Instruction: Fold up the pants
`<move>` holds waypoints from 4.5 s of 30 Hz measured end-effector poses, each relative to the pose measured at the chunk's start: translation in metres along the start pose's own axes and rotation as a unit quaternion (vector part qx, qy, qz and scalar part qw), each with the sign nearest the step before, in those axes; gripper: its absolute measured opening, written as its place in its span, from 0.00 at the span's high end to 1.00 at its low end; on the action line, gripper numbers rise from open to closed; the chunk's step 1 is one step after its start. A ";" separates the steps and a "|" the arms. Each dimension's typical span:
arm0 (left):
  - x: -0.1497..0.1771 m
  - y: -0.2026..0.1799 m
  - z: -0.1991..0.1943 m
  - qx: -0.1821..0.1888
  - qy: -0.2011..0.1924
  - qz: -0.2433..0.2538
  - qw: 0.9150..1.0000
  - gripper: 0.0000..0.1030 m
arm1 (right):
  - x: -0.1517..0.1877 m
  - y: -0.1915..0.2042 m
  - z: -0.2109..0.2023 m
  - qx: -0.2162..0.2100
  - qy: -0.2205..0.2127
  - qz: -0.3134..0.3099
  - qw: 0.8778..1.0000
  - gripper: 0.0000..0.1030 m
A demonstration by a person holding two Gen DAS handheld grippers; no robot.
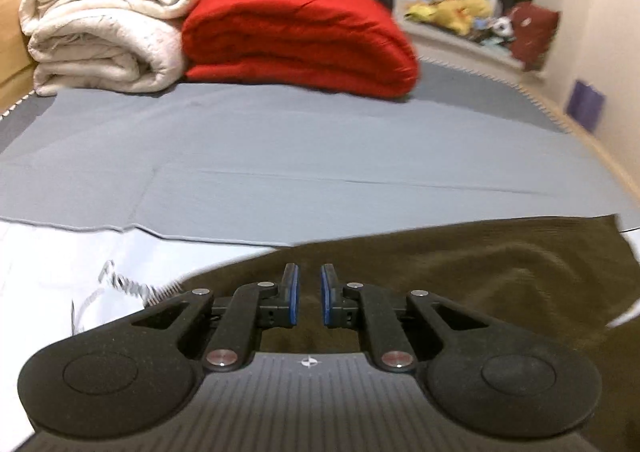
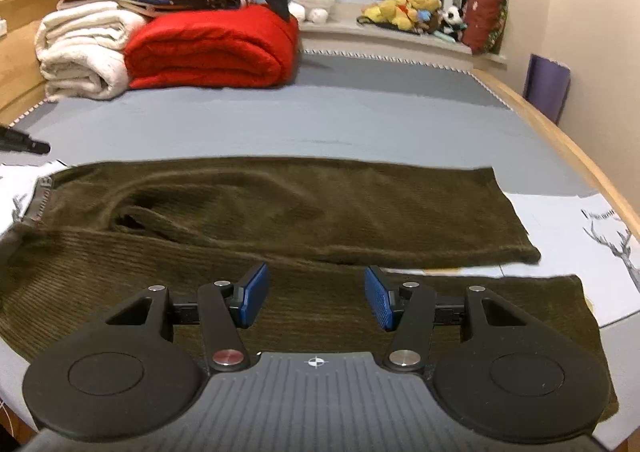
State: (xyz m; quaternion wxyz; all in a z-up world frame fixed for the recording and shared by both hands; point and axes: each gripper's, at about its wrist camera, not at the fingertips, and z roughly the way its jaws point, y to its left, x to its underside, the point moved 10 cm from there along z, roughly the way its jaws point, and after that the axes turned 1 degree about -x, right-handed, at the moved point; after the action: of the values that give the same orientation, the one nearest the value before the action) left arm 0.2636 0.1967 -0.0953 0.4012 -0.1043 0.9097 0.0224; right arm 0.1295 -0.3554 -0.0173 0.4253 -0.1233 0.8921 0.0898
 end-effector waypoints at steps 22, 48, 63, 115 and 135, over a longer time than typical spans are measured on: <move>0.000 0.012 0.110 0.011 0.075 0.137 0.988 0.92 | 0.000 -0.007 0.031 -0.004 0.038 -0.023 0.999 0.46; 0.207 0.001 -0.115 0.206 0.153 -0.302 0.918 0.69 | 0.037 0.007 -0.007 0.069 0.023 -0.067 0.995 0.46; 0.203 0.041 -0.069 0.101 0.146 -0.369 0.912 0.61 | 0.019 -0.045 0.007 0.019 0.023 0.169 0.985 0.46; 0.175 0.071 -0.151 -0.019 0.130 -0.224 0.966 0.92 | 0.032 -0.125 0.023 0.056 0.061 0.333 0.939 0.98; 0.121 0.025 -0.154 -0.092 0.077 -0.156 0.980 0.56 | 0.156 -0.320 0.047 0.114 0.081 0.607 0.782 0.69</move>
State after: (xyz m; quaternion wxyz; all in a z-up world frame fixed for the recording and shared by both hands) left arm 0.0671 0.1815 -0.0807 0.3173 -0.2833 0.9044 0.0351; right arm 0.1645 -0.6703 -0.1859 0.2202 0.4866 0.8170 0.2172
